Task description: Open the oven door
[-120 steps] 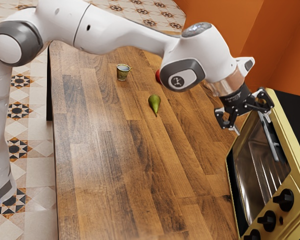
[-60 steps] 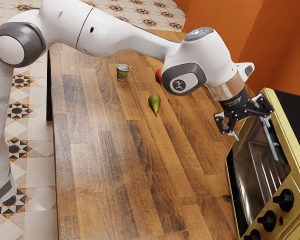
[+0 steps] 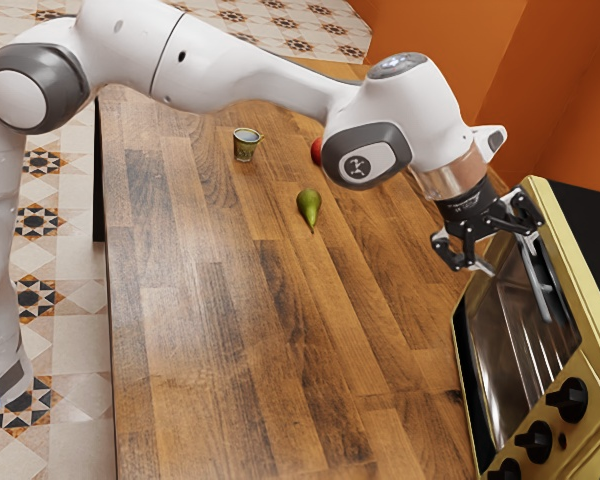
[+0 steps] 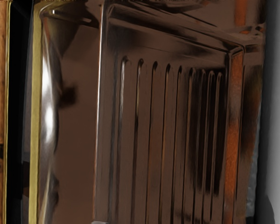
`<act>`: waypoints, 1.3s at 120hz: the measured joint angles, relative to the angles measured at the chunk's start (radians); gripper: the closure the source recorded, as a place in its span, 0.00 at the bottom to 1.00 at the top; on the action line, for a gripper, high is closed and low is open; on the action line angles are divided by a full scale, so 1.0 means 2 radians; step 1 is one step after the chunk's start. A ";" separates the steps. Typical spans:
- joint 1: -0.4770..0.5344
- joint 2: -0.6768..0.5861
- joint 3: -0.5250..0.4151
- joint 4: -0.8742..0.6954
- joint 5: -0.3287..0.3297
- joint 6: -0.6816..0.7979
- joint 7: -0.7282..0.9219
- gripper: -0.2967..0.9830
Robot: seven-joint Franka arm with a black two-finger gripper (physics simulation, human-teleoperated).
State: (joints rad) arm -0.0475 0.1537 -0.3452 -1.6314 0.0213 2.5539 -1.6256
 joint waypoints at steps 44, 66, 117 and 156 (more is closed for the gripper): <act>-0.002 -0.007 0.004 -0.002 0.002 -0.011 0.003 0.71; -0.002 -0.017 0.006 -0.013 -0.005 -0.009 0.002 0.71; -0.002 -0.047 0.010 -0.046 -0.014 0.002 0.000 0.71; -0.004 -0.081 0.016 -0.084 -0.033 0.003 -0.001 0.71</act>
State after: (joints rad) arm -0.0546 -0.0092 -0.3125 -1.8003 -0.0455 2.5604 -1.6286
